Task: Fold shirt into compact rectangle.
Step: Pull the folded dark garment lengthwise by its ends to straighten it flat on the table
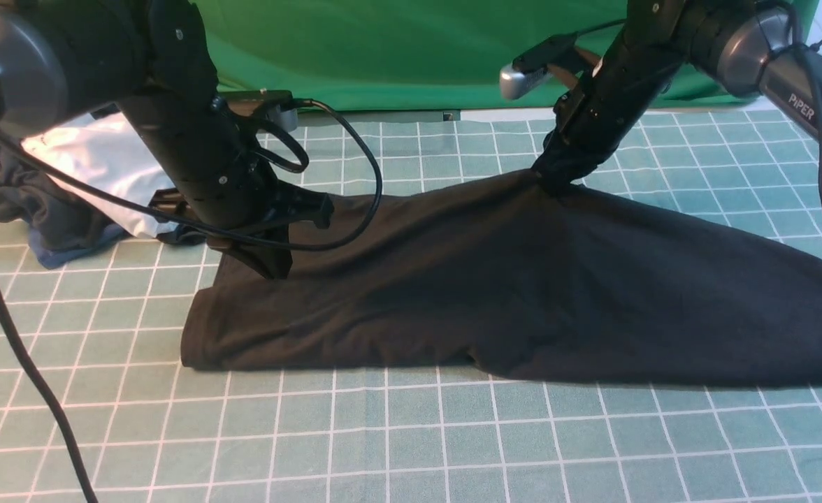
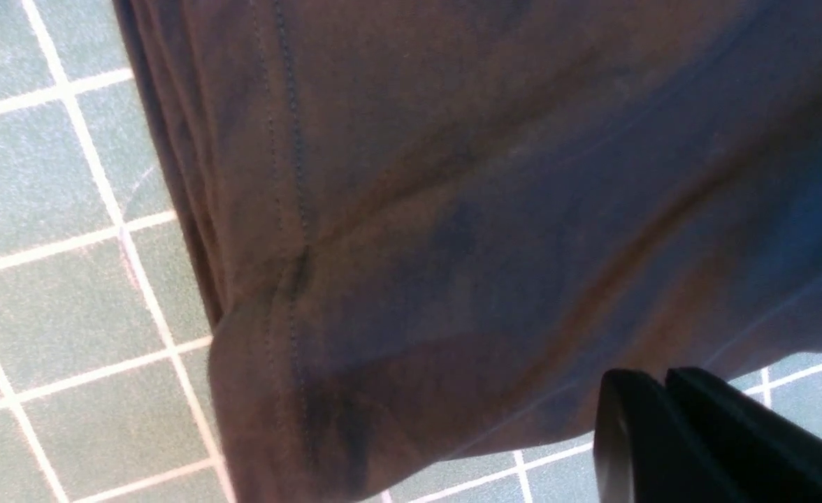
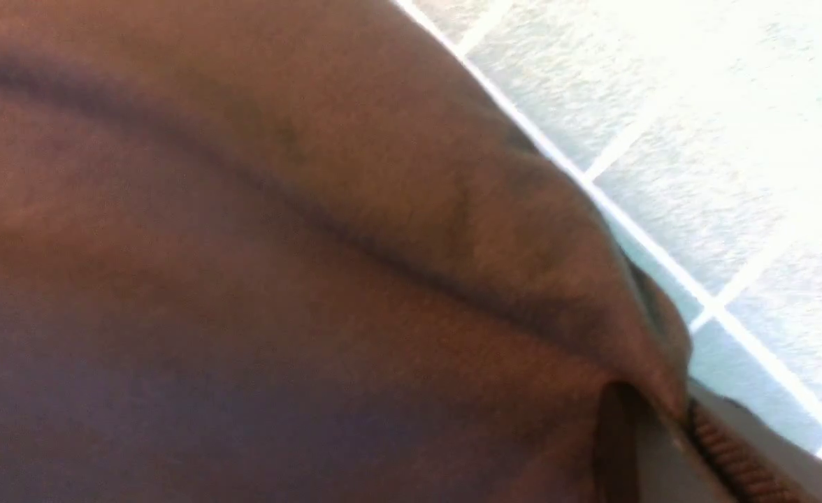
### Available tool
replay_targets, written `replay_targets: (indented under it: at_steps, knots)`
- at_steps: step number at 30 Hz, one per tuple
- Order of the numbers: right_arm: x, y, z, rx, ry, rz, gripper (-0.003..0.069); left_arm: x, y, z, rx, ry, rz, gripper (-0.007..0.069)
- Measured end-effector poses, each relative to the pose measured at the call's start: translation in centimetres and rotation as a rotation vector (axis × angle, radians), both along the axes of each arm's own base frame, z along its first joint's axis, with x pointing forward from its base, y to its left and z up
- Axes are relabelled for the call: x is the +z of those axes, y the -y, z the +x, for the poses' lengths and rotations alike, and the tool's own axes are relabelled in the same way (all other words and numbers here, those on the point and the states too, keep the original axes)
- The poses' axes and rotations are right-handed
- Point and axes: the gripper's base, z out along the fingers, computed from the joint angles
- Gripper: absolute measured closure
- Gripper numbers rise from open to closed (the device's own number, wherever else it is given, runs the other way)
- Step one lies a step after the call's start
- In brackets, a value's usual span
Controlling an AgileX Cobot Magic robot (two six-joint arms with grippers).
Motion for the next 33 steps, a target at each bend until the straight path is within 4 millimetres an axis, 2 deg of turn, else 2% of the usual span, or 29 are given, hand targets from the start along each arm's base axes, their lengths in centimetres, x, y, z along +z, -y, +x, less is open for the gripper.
replay_targets:
  at_steps: [5,9,12,13,14,15,16,18,19,21,23,24,25,26,28,29,30,33]
  knots:
    - [-0.1,0.4,0.6,-0.025,0.045,0.011,0.0636,0.0,0.0,-0.1,-0.006,-0.011,0.003,0.0617]
    - [0.0,0.3,0.9,-0.037,0.073,0.019,0.0608,0.0,0.0,-0.2,-0.008,-0.020,0.005,0.0617]
    - [0.2,0.3,1.4,-0.074,0.124,0.035,0.0515,0.0,0.0,-0.3,-0.009,-0.027,0.006,0.0617]
    - [0.3,0.3,1.5,-0.077,0.127,0.036,0.0507,0.0,0.0,-0.3,-0.009,-0.028,0.006,0.0617]
    - [0.3,0.4,1.7,-0.101,0.152,0.037,0.0427,0.0,0.0,-0.3,-0.009,-0.033,0.007,0.0617]
    - [0.3,0.4,1.8,-0.104,0.153,0.036,0.0418,0.0,0.0,-0.3,-0.009,-0.033,0.007,0.0617]
    - [0.3,0.6,1.9,-0.134,0.153,0.031,0.0350,0.0,-0.1,-0.4,-0.010,-0.038,0.007,0.0617]
    - [0.2,0.7,1.7,-0.168,0.125,0.029,0.0323,-0.1,-0.1,-0.4,-0.011,-0.041,0.008,0.0617]
    - [0.2,0.7,1.7,-0.172,0.119,0.029,0.0323,-0.1,-0.1,-0.4,-0.011,-0.041,0.008,0.0617]
    - [0.5,1.1,1.1,-0.193,0.052,0.005,0.0370,-0.1,-0.1,-0.4,-0.008,-0.041,0.007,0.0617]
    - [1.8,1.4,0.1,-0.200,-0.008,-0.017,0.0491,-0.1,-0.1,-0.4,-0.007,-0.041,0.007,0.0617]
    - [2.0,1.4,0.0,-0.201,-0.009,-0.017,0.0504,-0.1,-0.1,-0.4,-0.007,-0.041,0.007,0.0617]
    - [3.5,1.5,-0.6,-0.203,-0.005,-0.013,0.0575,0.0,0.2,-0.4,-0.010,-0.041,0.003,0.0617]
    - [4.6,1.7,-1.0,-0.202,0.005,-0.009,0.0608,0.0,0.4,-0.4,-0.013,-0.037,-0.001,0.0617]
    - [6.2,1.9,-1.7,-0.202,0.024,0.002,0.0629,0.0,1.3,-0.5,-0.030,-0.020,-0.011,0.0617]
    - [6.2,1.9,-1.7,-0.204,0.021,0.002,0.0630,0.0,1.5,-0.5,-0.033,-0.018,-0.012,0.0617]
    - [6.7,2.1,-2.2,-0.212,0.017,0.004,0.0634,0.0,2.5,-0.7,-0.056,0.000,-0.017,0.0617]
    - [5.5,2.3,-3.3,-0.232,-0.053,-0.015,0.0636,-0.1,5.2,-1.1,-0.107,0.044,-0.034,0.0617]
